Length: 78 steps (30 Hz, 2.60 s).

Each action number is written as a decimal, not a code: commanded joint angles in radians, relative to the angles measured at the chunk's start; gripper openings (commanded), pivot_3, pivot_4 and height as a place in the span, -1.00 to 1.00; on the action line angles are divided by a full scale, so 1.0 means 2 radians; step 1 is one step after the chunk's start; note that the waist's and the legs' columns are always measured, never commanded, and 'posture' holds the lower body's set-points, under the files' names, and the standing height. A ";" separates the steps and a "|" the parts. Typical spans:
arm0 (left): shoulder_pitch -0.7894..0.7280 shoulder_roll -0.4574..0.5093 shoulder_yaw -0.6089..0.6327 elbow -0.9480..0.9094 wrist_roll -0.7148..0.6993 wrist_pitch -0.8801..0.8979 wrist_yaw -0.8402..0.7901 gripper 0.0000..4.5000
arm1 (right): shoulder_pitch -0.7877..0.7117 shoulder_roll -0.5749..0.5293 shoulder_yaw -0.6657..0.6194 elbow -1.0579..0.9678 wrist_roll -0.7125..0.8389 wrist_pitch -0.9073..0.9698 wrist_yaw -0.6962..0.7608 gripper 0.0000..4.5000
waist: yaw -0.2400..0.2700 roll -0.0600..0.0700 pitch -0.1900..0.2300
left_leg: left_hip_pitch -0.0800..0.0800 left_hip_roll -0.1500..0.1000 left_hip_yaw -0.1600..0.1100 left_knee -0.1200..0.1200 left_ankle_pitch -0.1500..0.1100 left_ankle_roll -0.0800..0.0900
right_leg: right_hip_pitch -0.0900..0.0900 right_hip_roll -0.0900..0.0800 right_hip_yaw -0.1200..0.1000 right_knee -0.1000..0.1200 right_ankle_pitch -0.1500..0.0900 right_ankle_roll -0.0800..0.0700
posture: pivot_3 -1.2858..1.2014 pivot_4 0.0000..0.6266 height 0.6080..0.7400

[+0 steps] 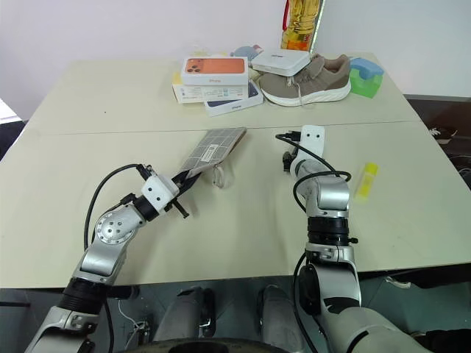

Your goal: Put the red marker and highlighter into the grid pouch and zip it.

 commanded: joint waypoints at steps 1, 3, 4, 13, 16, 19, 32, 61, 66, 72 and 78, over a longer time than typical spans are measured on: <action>0.001 -0.002 0.003 -0.022 -0.004 0.003 0.005 -1.00 | -0.001 0.006 -0.001 -0.021 -0.001 0.001 -0.008 -0.52 | 0.000 0.000 0.000 | 0.000 0.000 0.000 0.000 0.000 0.000 | 0.000 0.000 0.000 0.000 0.000 0.000 | 0.03 -0.52 0.76; 0.002 -0.006 0.004 -0.024 -0.014 0.010 0.003 -1.00 | 0.004 0.002 0.003 -0.030 0.000 -0.005 -0.001 -0.84 | 0.000 0.000 0.000 | 0.000 0.000 0.000 0.000 0.000 0.000 | 0.000 0.000 0.000 0.000 0.000 0.000 | 0.03 -0.52 0.76; 0.003 -0.011 0.005 -0.029 -0.031 0.022 -0.002 -1.00 | 0.013 -0.009 0.013 -0.050 0.007 -0.016 0.025 -0.83 | 0.000 0.000 0.000 | 0.000 0.000 0.000 0.000 0.000 0.000 | 0.000 0.000 0.000 0.000 0.000 0.000 | 0.03 -0.52 0.76; -0.010 -0.009 0.022 -0.067 -0.147 0.106 -0.070 -1.00 | 0.141 -0.234 0.125 -0.219 0.019 -0.190 0.316 -0.83 | 0.001 0.001 0.001 | 0.000 -0.001 0.000 0.000 0.000 0.000 | 0.000 0.000 0.000 -0.001 0.000 0.001 | 0.03 -0.52 0.76; -0.020 -0.002 0.022 -0.068 -0.160 0.115 -0.093 -1.00 | 0.162 -0.279 0.123 -0.249 0.026 -0.224 0.371 -0.83 | -0.001 0.001 0.001 | 0.000 0.000 -0.001 0.000 0.000 0.000 | 0.000 0.001 0.000 0.000 0.000 0.000 | 0.03 -0.52 0.76; -0.023 0.002 0.020 -0.070 -0.174 0.120 -0.117 -1.00 | 0.176 -0.311 0.133 -0.260 0.013 -0.252 0.400 -0.83 | 0.001 0.001 0.001 | 0.000 0.000 -0.001 0.000 0.000 0.000 | 0.000 0.001 0.000 0.000 0.000 0.000 | 0.03 -0.52 0.76; -0.012 0.002 0.020 -0.064 -0.170 0.105 -0.154 -1.00 | 0.175 -0.318 0.142 -0.256 -0.008 -0.263 0.421 -0.83 | 0.003 0.001 0.001 | 0.000 0.000 -0.001 0.000 0.000 0.000 | 0.000 0.001 0.000 -0.001 0.000 0.000 | 0.03 -0.52 0.76; 0.001 0.002 0.017 -0.087 -0.166 0.110 -0.144 -1.00 | 0.192 -0.317 0.123 -0.220 -0.020 -0.289 0.420 -0.83 | 0.004 0.001 0.001 | 0.000 0.000 0.000 0.000 0.000 0.000 | 0.000 0.001 0.000 0.000 0.000 0.000 | 0.03 -0.52 0.76; 0.002 0.003 0.017 -0.091 -0.166 0.113 -0.142 -1.00 | 0.189 -0.320 0.113 -0.210 -0.023 -0.287 0.413 -0.83 | 0.004 0.001 0.001 | 0.000 0.000 0.000 0.000 0.000 0.000 | 0.000 0.001 0.000 0.000 0.000 0.000 | 0.03 -0.52 0.76; 0.001 0.003 0.016 -0.092 -0.167 0.115 -0.142 -1.00 | 0.186 -0.318 0.115 -0.206 -0.028 -0.289 0.410 -0.83 | 0.004 0.001 0.001 | 0.000 0.000 0.000 0.000 0.000 0.000 | 0.000 0.001 0.000 0.000 0.000 0.000 | 0.03 -0.52 0.76; 0.005 0.005 0.010 -0.098 -0.163 0.114 -0.147 -1.00 | 0.182 -0.313 0.120 -0.210 -0.029 -0.289 0.411 -0.83 | 0.004 0.001 0.001 | 0.000 0.000 0.000 0.000 0.000 0.000 | 0.000 0.001 0.000 0.000 0.000 0.000 | 0.03 -0.52 0.76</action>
